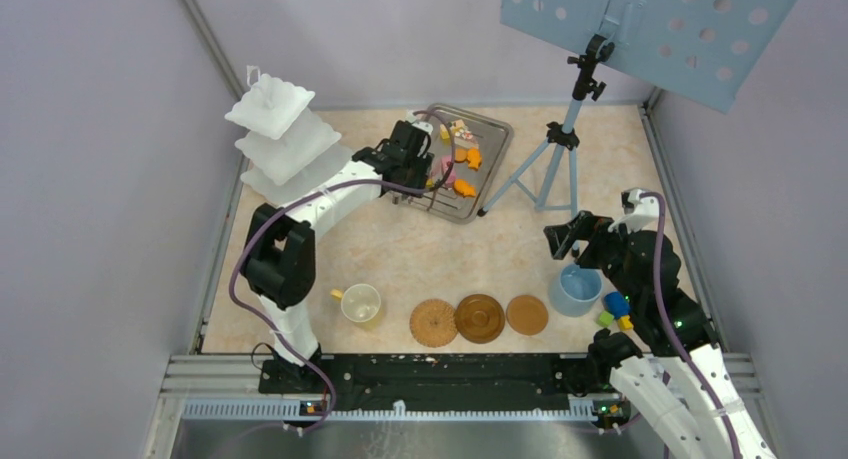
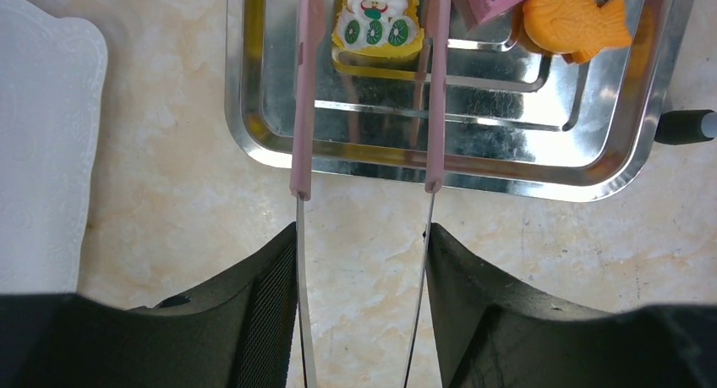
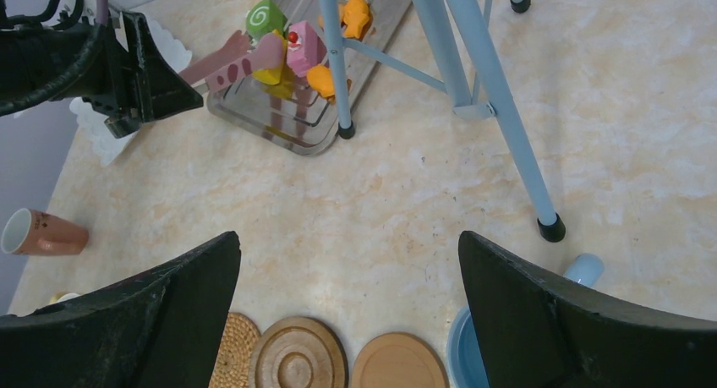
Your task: Serve the afternoon tea
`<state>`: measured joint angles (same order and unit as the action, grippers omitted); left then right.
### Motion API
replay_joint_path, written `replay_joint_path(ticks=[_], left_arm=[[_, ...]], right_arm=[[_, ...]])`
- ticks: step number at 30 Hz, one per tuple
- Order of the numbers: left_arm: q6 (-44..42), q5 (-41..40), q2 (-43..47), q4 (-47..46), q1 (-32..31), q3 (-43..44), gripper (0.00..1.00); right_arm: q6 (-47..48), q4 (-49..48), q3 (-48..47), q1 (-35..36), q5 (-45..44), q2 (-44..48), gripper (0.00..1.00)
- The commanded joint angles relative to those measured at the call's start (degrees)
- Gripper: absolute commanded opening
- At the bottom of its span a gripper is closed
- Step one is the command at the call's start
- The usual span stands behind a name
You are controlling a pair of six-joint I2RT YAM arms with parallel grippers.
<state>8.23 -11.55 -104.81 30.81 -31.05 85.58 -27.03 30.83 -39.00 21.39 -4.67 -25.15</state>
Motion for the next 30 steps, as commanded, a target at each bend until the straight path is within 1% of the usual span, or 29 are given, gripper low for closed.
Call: replay_joint_path(ticks=[1, 8, 15, 21, 30], left_arm=[[1.4, 0.6, -0.1, -3.0, 0.3, -1.5, 0.59], [2.1, 1.5, -0.5, -2.3, 0.3, -2.1, 0.57], [2.2, 0.2, 0.7, -2.5, 0.3, -3.2, 0.49], [1.9, -1.2, 4.4, -4.1, 0.3, -5.6, 0.40], [2.9, -1.9, 13.1, -3.4, 0.2, -9.1, 0.33]], right_arm=[[0.5, -2.2, -0.5, 0.6, -0.1, 0.1, 0.98], [0.5, -2.4, -0.4, 0.6, 0.0, 0.1, 0.98], [0.4, -2.2, -0.5, 0.6, 0.3, 0.1, 0.98], [0.5, -2.5, -0.4, 0.6, 0.5, 0.0, 0.98], [0.5, -2.4, -0.4, 0.6, 1.5, 0.4, 0.98]])
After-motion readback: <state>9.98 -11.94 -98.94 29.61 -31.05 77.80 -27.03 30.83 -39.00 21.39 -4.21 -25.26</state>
